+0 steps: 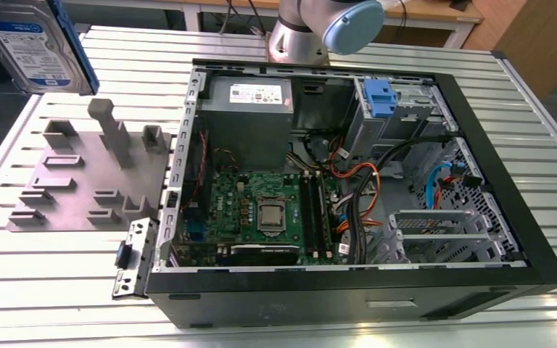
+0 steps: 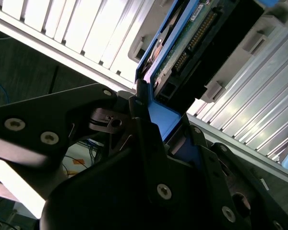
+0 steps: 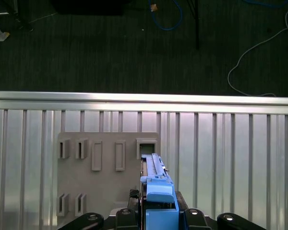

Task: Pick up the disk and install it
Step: 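Pick up the disk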

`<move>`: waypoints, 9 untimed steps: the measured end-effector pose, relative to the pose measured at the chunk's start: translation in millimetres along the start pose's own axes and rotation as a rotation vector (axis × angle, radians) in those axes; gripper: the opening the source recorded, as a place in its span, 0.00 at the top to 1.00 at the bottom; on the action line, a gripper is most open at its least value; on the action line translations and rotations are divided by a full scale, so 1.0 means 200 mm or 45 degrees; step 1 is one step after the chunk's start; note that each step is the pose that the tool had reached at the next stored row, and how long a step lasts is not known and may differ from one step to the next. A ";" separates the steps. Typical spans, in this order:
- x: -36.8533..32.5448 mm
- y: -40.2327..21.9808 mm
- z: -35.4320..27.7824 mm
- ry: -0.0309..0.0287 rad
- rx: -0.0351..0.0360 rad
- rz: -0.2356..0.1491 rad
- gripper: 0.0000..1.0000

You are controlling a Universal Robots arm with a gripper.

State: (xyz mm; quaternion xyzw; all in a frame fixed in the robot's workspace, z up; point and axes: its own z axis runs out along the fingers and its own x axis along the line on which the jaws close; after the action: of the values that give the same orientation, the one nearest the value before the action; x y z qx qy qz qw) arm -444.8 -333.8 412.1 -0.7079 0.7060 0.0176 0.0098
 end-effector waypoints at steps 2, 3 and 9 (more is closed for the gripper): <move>0.000 0.000 -0.003 0.0000 0.0000 0.000 0.64; 0.000 0.000 -0.004 0.0000 0.0000 0.000 0.64; 0.000 0.000 -0.010 -0.0001 0.0002 0.000 0.64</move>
State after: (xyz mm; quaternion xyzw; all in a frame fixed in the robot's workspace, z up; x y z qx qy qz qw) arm -444.8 -333.8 414.2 -0.7079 0.7060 0.0176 0.0099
